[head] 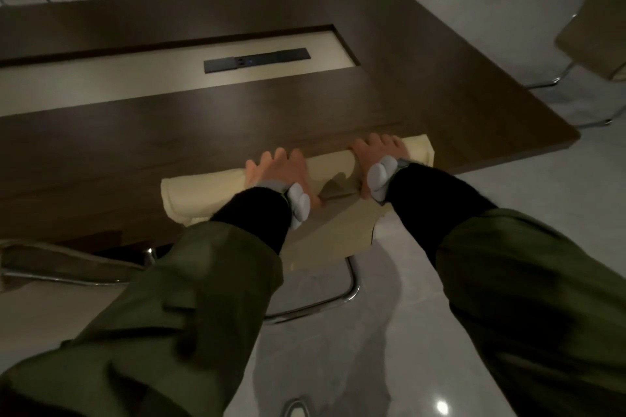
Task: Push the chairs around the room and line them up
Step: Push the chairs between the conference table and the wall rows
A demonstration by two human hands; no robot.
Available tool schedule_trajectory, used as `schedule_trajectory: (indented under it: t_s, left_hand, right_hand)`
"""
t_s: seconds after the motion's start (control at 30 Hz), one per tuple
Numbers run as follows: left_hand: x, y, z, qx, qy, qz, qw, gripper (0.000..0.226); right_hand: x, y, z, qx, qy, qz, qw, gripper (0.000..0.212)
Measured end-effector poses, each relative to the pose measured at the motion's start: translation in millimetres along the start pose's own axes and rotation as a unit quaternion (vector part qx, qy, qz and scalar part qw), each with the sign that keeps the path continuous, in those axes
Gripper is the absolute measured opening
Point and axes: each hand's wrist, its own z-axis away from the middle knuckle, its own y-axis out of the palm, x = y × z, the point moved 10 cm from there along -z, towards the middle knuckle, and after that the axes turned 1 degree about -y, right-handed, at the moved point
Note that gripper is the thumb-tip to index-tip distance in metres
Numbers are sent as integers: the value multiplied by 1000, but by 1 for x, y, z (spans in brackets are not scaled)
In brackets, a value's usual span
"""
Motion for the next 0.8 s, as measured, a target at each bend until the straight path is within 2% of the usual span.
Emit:
schedule_trajectory:
  t_s: [0.1, 0.17, 0.3, 0.4, 0.47, 0.57, 0.7, 0.8]
  left_hand:
    - [-2, 0, 6, 3, 12, 15, 1000, 68]
    - [-5, -4, 14, 14, 22, 15, 1000, 69]
    - [-8, -11, 26, 36, 38, 3, 999, 79]
    - [-6, -13, 24, 55, 28, 7, 998, 76]
    - [-8, -16, 27, 81, 21, -5, 996, 82]
    - [-26, -21, 25, 76, 46, -3, 996, 75]
    - [-79, -29, 18, 11, 97, -17, 995, 72]
    - [-125, -39, 18, 10, 164, -14, 986, 58]
  right_hand:
    - [0, -1, 11, -31, 32, -22, 999, 69]
    - [0, 0, 17, -51, 45, -16, 998, 81]
    - [-5, 7, 27, -10, 62, -43, 997, 105]
    - [-6, 4, 35, 0, 54, -51, 997, 108]
    - [-12, 0, 42, 4, 49, -49, 998, 107]
    - [-33, -10, 61, 24, 85, -50, 995, 96]
    - [-78, -17, 94, 15, 166, -102, 981, 63]
    - [-107, -2, 116, 75, 184, -106, 974, 56]
